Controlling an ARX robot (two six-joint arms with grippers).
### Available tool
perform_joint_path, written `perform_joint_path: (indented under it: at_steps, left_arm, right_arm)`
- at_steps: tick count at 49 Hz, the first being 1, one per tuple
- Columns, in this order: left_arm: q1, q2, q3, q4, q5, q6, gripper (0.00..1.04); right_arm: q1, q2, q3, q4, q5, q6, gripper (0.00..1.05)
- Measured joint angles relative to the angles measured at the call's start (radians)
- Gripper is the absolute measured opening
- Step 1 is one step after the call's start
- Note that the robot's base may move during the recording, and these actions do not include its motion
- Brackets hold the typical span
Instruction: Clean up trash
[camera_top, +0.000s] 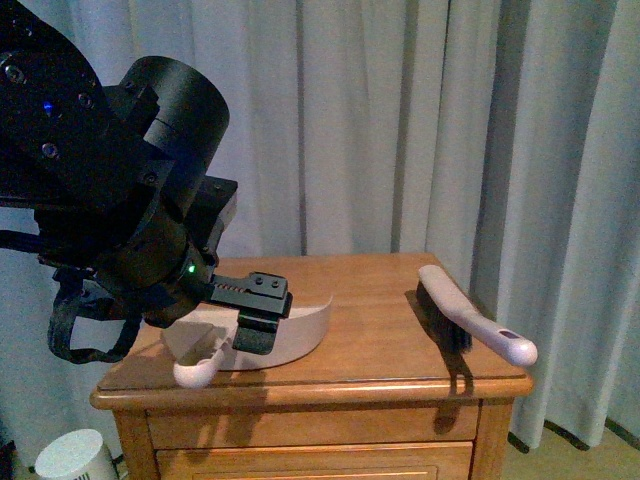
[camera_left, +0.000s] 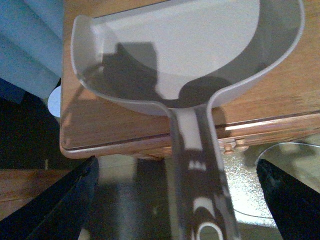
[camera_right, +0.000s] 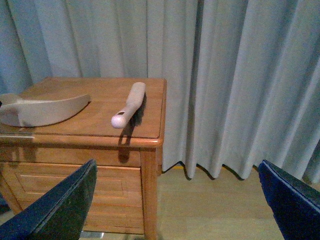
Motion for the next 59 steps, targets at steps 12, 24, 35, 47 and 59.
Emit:
perform_joint_path:
  at_steps: [12,24,35,47,59]
  left_arm:
    - [0.004,0.005,0.000,0.008,0.017,-0.011,0.97]
    - [0.004,0.026,-0.011,0.010,0.027,-0.034,0.97]
    - [0.011,0.040,-0.017,0.020,0.027,-0.040,0.97]
    - [0.021,0.061,-0.020,0.028,0.028,-0.056,0.97]
    - [0.019,0.068,-0.021,0.035,0.028,-0.064,0.97]
  right_arm:
    - [0.000,0.000,0.000,0.000,0.000,0.000,0.97]
    - [0.000,0.000,0.000,0.000,0.000,0.000,0.97]
    - [0.000,0.000,0.000,0.000,0.000,0.000,0.97]
    - [0.000,0.000,0.000,0.000,0.000,0.000,0.97]
    - [0.000,0.000,0.000,0.000,0.000,0.000,0.97]
